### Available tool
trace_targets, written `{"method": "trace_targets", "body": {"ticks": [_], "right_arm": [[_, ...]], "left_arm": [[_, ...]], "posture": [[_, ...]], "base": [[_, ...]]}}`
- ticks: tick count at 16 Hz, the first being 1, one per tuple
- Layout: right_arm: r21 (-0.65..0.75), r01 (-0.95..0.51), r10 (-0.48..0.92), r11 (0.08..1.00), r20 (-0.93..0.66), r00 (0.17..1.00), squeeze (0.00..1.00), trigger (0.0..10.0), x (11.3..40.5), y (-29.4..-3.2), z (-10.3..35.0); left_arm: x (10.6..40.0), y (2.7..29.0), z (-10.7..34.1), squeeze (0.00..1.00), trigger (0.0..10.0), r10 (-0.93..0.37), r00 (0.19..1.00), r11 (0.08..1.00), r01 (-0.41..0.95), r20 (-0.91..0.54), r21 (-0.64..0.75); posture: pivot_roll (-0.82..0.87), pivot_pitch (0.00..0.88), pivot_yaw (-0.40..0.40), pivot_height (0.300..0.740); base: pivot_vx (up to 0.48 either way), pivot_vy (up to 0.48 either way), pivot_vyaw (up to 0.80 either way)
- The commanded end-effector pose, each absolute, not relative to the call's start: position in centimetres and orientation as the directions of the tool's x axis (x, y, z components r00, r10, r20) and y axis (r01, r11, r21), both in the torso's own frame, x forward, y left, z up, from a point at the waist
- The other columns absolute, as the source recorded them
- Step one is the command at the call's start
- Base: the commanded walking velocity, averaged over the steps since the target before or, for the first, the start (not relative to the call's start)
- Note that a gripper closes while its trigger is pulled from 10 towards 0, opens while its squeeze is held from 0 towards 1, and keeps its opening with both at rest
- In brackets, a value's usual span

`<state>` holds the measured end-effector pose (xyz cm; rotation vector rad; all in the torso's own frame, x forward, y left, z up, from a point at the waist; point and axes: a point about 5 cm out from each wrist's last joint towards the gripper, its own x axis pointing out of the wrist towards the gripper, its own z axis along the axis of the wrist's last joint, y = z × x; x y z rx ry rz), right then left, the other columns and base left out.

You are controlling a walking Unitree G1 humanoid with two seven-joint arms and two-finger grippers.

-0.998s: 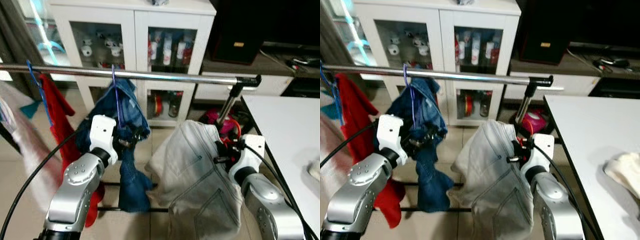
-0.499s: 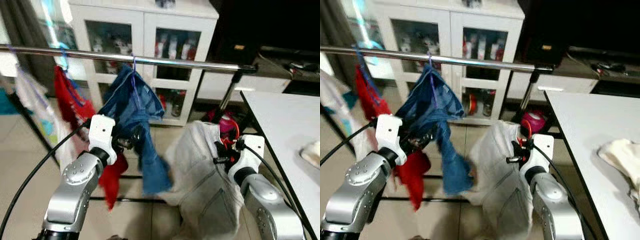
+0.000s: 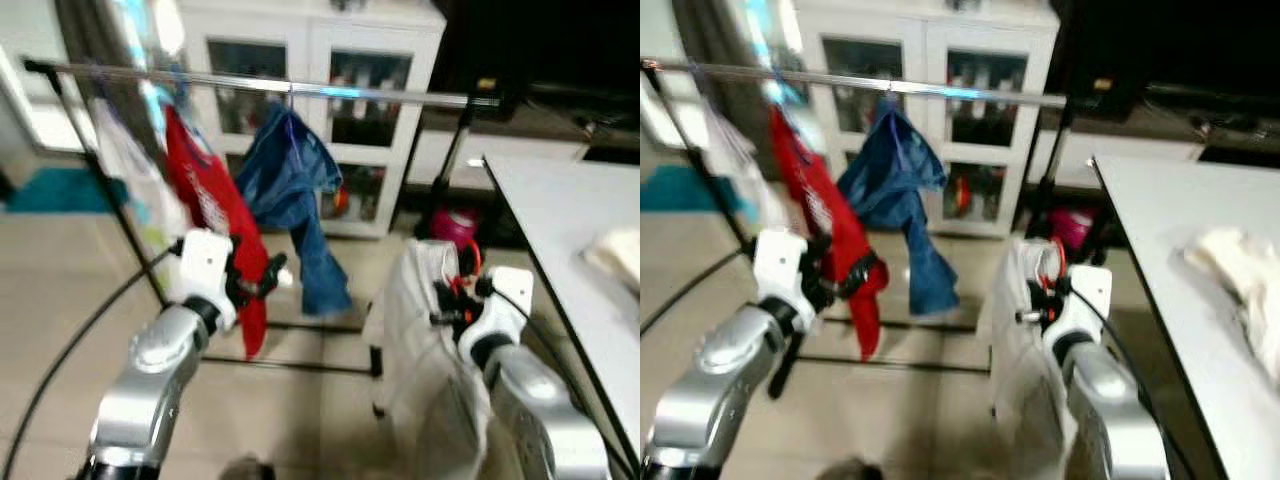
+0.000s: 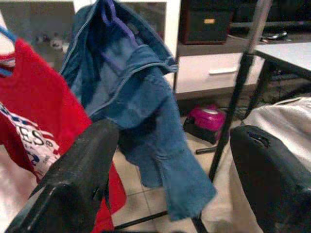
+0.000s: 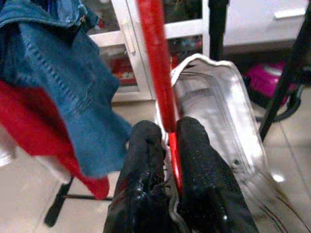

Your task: Hang hanger

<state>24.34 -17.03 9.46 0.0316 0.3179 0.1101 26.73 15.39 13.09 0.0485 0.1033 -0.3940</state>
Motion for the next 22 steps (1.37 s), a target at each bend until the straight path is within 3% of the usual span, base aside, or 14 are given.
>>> {"method": "trace_targets", "body": {"ticks": [1,7,12,22], "right_arm": [[0.047,-0.103,0.112,0.994,-0.250,0.962,0.00,10.0,24.65,-17.10,10.79],[0.055,-0.104,0.115,0.993,-0.257,0.959,0.00,10.0,24.55,-17.14,10.58],[0.055,-0.102,0.113,0.993,-0.258,0.959,0.00,10.0,24.53,-17.19,10.48],[0.058,-0.108,0.119,0.992,-0.257,0.959,0.00,10.0,24.43,-17.00,10.67]], "left_arm": [[26.95,15.19,13.63,0.00,10.0,-0.394,0.914,0.916,0.399,-0.097,0.038],[26.73,15.13,13.63,0.00,10.0,-0.396,0.913,0.915,0.401,-0.100,0.036],[26.72,14.87,13.57,0.00,10.0,-0.405,0.908,0.912,0.410,-0.109,0.024],[26.64,14.75,13.68,0.00,10.0,-0.414,0.902,0.903,0.424,-0.122,0.066]], "posture": [[-0.08,0.000,-0.040,0.740],[-0.08,0.000,-0.043,0.740],[-0.08,0.000,-0.041,0.740],[-0.08,0.000,-0.045,0.740]], "base": [[-0.304,0.000,0.00],[-0.306,0.000,0.00],[0.000,0.000,0.00],[0.000,0.210,0.00]]}}
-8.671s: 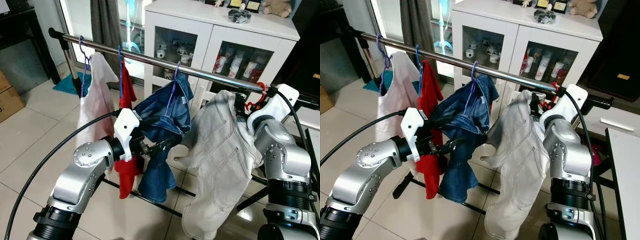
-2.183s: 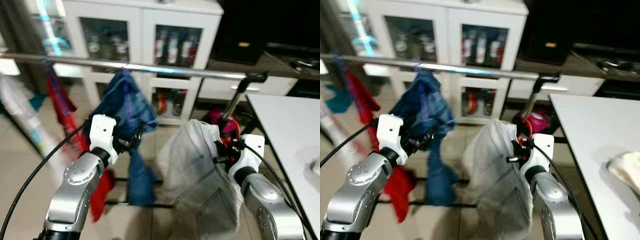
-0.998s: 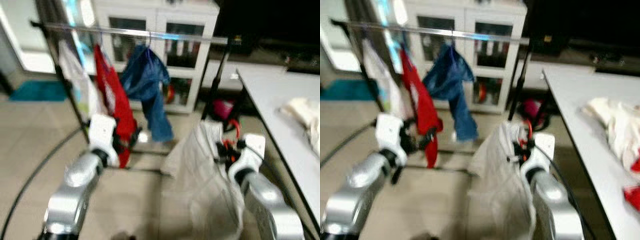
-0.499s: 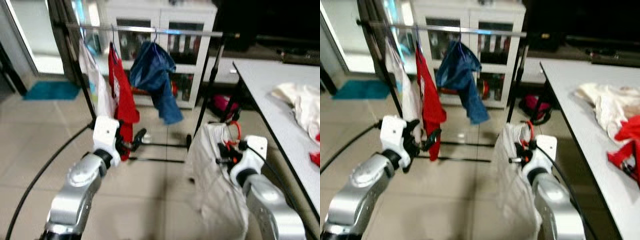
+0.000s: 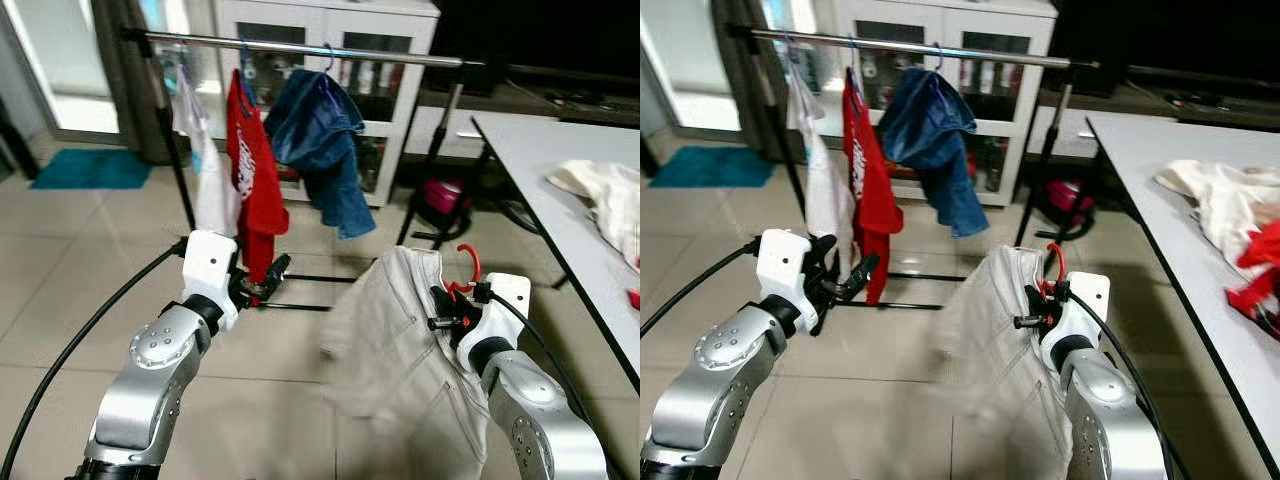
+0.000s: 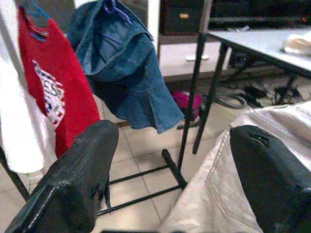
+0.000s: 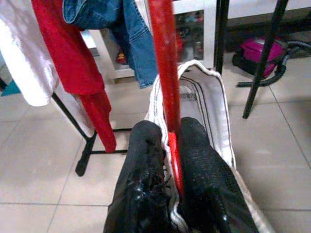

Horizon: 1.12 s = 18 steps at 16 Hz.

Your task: Hang hanger

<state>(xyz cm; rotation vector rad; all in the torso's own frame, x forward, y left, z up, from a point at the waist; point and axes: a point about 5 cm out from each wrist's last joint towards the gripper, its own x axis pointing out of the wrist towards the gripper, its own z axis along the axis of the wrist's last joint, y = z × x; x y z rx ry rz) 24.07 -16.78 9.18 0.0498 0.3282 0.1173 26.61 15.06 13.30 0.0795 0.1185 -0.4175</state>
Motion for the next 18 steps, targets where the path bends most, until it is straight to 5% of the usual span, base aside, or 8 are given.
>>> {"method": "trace_targets", "body": {"ticks": [1,10,11,12,18], "right_arm": [[0.058,-0.108,0.119,0.992,-0.257,0.959,0.00,10.0,24.4,-17.0,10.7],[0.047,-0.122,0.130,0.991,-0.244,0.961,0.00,10.0,24.7,-16.8,11.0],[0.040,-0.134,0.139,0.990,-0.239,0.961,0.00,10.0,24.9,-16.8,11.2],[0.028,-0.162,0.164,0.986,-0.230,0.959,0.00,10.0,25.2,-16.6,11.5],[-0.029,-0.333,0.328,0.942,-0.123,0.937,0.00,10.0,26.8,-14.7,14.2]], "left_arm": [[26.6,14.7,13.7,0.00,10.0,-0.417,0.901,0.900,0.428,-0.123,0.082],[26.8,14.8,13.7,0.00,10.0,-0.415,0.903,0.907,0.420,-0.111,0.032],[26.8,14.9,14.0,0.41,10.0,-0.432,0.897,0.901,0.434,-0.090,0.010],[27.0,15.0,14.5,1.00,10.0,-0.473,0.878,0.881,0.474,-0.071,0.001],[29.3,13.0,16.2,1.00,10.0,-0.670,0.738,0.739,0.674,-0.078,0.022]], "posture": [[-0.08,0.000,-0.045,0.740],[-0.08,0.000,-0.042,0.740],[-0.08,0.000,-0.042,0.740],[-0.08,0.000,-0.043,0.740],[-0.08,0.000,-0.047,0.740]], "base": [[0.000,-0.480,0.00],[0.000,-0.132,0.00],[0.000,0.000,0.00],[0.000,0.000,0.00],[0.000,0.000,0.00]]}}
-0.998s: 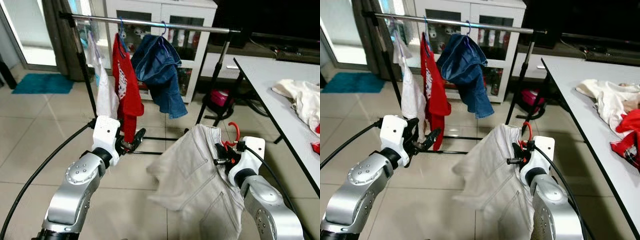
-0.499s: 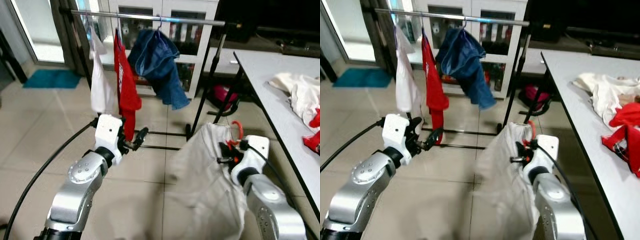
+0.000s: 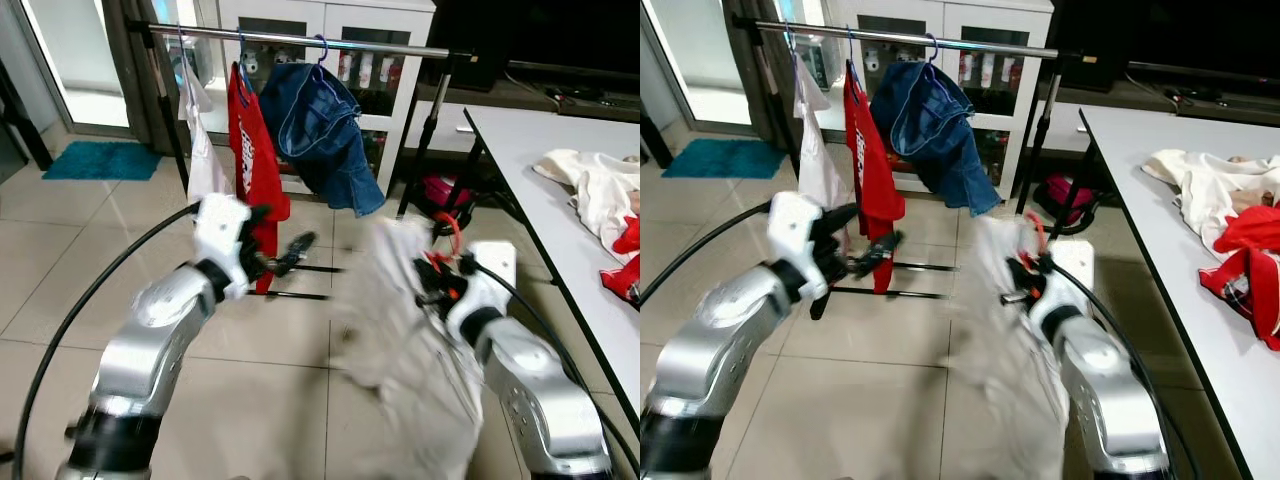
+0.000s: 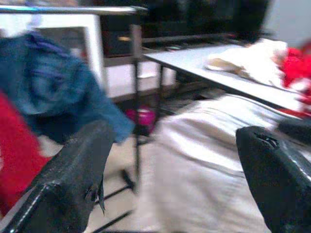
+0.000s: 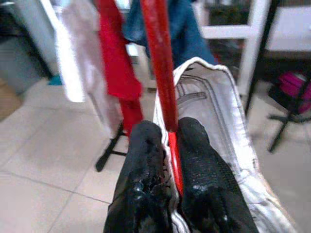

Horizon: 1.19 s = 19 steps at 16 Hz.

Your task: Hang hanger

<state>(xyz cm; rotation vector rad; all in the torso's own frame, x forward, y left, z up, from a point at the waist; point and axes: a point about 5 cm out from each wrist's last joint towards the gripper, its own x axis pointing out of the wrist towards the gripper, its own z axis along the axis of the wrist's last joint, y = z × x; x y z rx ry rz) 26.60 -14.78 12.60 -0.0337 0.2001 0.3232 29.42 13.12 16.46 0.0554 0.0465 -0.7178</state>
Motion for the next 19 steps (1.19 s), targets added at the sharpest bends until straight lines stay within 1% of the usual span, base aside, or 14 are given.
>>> {"method": "trace_targets", "body": {"ticks": [1,3,4,5,6,7,10,12,13,15,16,17,18,19], "right_arm": [[-0.039,-0.358,0.353,0.933,-0.099,0.930,0.00,10.0,26.9,-14.3,14.8],[-0.061,-0.447,0.445,0.893,-0.034,0.895,0.00,10.0,26.7,-13.2,16.1],[-0.084,-0.490,0.490,0.868,-0.017,0.871,0.00,10.0,26.5,-12.8,16.5],[-0.097,-0.512,0.514,0.853,-0.011,0.858,0.00,10.0,26.4,-12.6,16.7],[-0.134,-0.563,0.568,0.815,-0.007,0.823,0.00,10.0,26.1,-12.5,17.0],[-0.175,-0.595,0.604,0.784,-0.006,0.797,0.00,10.0,25.9,-12.7,17.3],[-0.331,-0.648,0.688,0.686,0.004,0.726,0.00,10.0,25.6,-13.7,18.4],[-0.461,-0.664,0.747,0.589,-0.003,0.665,0.00,10.0,25.2,-14.0,18.8],[-0.489,-0.666,0.761,0.563,-0.007,0.649,0.00,10.0,25.1,-14.1,18.8],[-0.631,-0.634,0.800,0.448,-0.034,0.599,0.00,10.0,25.1,-14.3,18.7],[-0.671,-0.619,0.816,0.408,-0.036,0.577,0.00,10.0,25.2,-14.2,18.8],[-0.709,-0.598,0.835,0.373,-0.024,0.549,0.00,10.0,25.3,-13.9,19.3],[-0.721,-0.592,0.842,0.361,-0.021,0.539,0.00,10.0,25.3,-13.8,19.4],[-0.755,-0.580,0.863,0.305,-0.038,0.503,0.00,10.0,25.2,-13.3,19.5]], "left_arm": [[29.6,12.5,16.1,1.00,10.0,-0.697,0.711,0.713,0.701,-0.093,0.022],[30.1,11.5,16.1,1.00,10.0,-0.776,0.619,0.619,0.784,-0.118,0.042],[30.5,11.7,16.3,0.71,10.0,-0.792,0.596,0.587,0.803,-0.131,0.104],[30.8,12.1,16.5,0.09,10.0,-0.799,0.585,0.567,0.810,-0.141,0.149],[31.3,13.3,17.1,0.00,10.0,-0.811,0.560,0.518,0.822,-0.169,0.236],[31.5,14.7,18.3,0.00,10.0,-0.828,0.531,0.480,0.837,-0.179,0.264],[32.3,18.6,22.1,0.00,10.0,-0.854,0.501,0.457,0.851,-0.142,0.257],[32.1,20.0,23.0,0.00,10.0,-0.886,0.427,0.384,0.894,-0.179,0.230],[32.1,20.3,23.0,0.00,10.0,-0.895,0.400,0.356,0.907,-0.195,0.227],[32.3,20.5,22.5,0.00,10.0,-0.913,0.323,0.275,0.938,-0.249,0.209],[32.1,20.3,21.9,0.00,10.0,-0.917,0.268,0.211,0.954,-0.295,0.211],[31.9,19.8,21.2,0.00,10.0,-0.914,0.195,0.116,0.966,-0.356,0.231],[31.8,19.6,21.1,0.00,10.0,-0.914,0.172,0.088,0.968,-0.367,0.236],[32.1,18.7,21.6,0.00,10.0,-0.930,0.129,0.042,0.968,-0.344,0.247]], "posture": [[-0.08,0.000,-0.049,0.740],[-0.08,0.000,-0.050,0.740],[-0.08,0.000,-0.050,0.740],[-0.08,0.000,-0.051,0.740],[-0.08,0.000,-0.048,0.740],[-0.09,0.000,-0.044,0.740],[-0.09,0.000,-0.035,0.740],[-0.08,0.000,-0.033,0.740],[-0.08,0.000,-0.034,0.740],[-0.08,0.000,-0.036,0.740],[-0.08,0.000,-0.036,0.740],[-0.08,0.000,-0.034,0.740],[-0.08,0.000,-0.034,0.740],[-0.09,0.000,-0.028,0.740]], "base": [[0.000,0.000,0.00],[0.000,0.000,0.00],[0.000,0.000,0.00],[0.000,0.000,0.00],[0.000,0.000,0.00],[0.000,0.000,0.00],[0.000,0.000,0.00],[0.000,0.000,0.00],[0.000,0.000,0.00],[0.000,0.000,0.00],[0.000,0.000,0.00],[0.000,0.000,0.00],[0.000,0.000,0.00],[0.000,0.000,0.00]]}}
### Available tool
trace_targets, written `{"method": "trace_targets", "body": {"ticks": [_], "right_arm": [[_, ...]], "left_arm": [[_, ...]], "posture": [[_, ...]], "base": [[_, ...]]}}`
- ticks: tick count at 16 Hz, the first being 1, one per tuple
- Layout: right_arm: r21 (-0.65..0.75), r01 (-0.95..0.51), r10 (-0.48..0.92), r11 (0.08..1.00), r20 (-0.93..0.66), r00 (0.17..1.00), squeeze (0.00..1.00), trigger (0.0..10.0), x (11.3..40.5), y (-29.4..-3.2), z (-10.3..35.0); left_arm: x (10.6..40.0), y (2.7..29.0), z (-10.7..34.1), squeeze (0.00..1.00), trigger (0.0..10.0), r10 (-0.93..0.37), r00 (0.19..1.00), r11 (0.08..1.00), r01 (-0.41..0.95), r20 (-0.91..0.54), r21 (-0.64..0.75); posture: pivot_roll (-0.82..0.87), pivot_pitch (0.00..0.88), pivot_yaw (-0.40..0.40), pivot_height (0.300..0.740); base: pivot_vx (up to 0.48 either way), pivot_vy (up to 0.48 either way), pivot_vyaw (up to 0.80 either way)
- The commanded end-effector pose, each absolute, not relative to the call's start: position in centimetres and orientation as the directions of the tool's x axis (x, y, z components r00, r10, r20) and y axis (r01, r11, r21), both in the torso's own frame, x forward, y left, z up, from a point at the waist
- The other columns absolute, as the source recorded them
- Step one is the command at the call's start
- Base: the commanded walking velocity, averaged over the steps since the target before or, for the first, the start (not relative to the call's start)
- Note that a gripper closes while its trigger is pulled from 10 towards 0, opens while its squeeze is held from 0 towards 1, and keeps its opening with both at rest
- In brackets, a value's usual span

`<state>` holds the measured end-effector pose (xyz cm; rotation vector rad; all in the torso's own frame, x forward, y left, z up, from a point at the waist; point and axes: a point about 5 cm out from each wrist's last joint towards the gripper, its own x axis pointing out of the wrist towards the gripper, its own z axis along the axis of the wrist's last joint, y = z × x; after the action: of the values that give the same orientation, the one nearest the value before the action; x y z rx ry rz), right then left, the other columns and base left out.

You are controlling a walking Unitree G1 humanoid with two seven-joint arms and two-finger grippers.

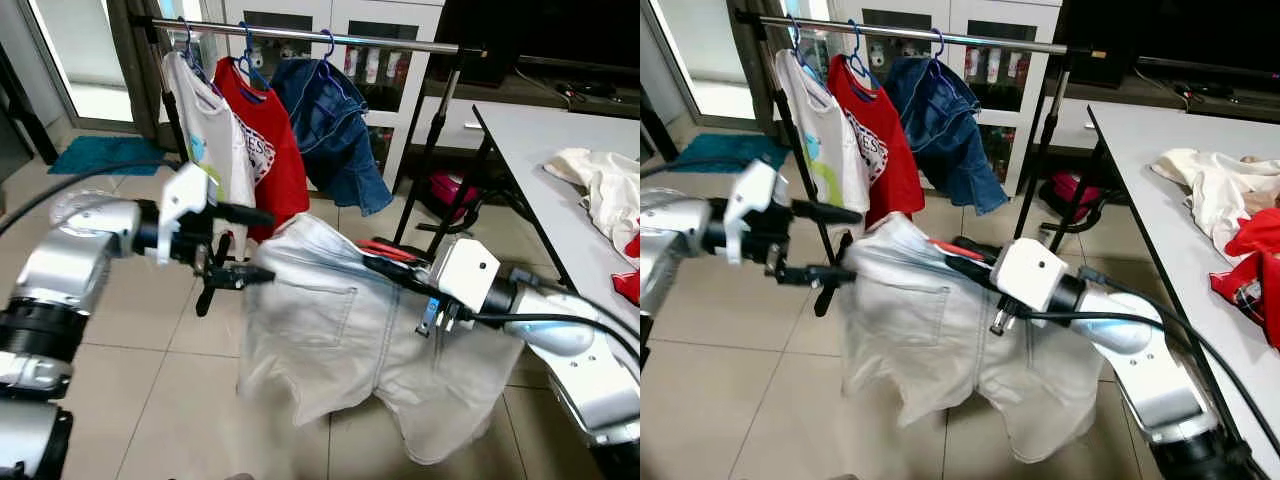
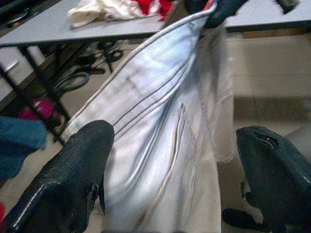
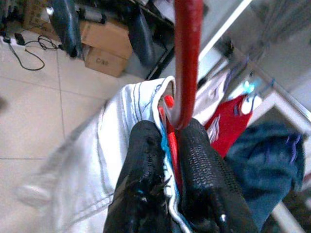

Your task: Hang hanger

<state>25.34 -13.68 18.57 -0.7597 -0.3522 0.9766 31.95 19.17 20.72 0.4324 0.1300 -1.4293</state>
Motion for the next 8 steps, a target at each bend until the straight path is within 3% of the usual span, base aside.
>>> {"method": "trace_targets", "body": {"ticks": [1,7,8], "right_arm": [[-0.781,-0.571,0.881,0.253,-0.057,0.469,0.00,10.0,25.0,-13.0,19.3],[-0.812,-0.560,0.913,0.164,-0.091,0.399,0.00,10.0,24.0,-12.6,18.5],[-0.814,-0.557,0.914,0.166,-0.085,0.398,0.00,10.0,24.0,-12.6,18.5]], "left_arm": [[32.5,18.1,22.1,0.00,10.0,-0.938,0.100,0.010,0.965,-0.333,0.263],[33.7,17.7,23.4,0.00,10.0,-0.943,0.061,-0.040,0.956,-0.328,0.292],[33.3,17.6,22.2,0.00,10.0,-0.926,0.002,-0.091,0.969,-0.378,0.228]], "posture": [[-0.09,0.000,-0.025,0.740],[-0.10,0.000,-0.011,0.740],[-0.10,0.000,-0.006,0.740]], "base": [[0.000,0.000,0.00],[0.000,0.000,0.00],[0.000,0.000,0.00]]}}
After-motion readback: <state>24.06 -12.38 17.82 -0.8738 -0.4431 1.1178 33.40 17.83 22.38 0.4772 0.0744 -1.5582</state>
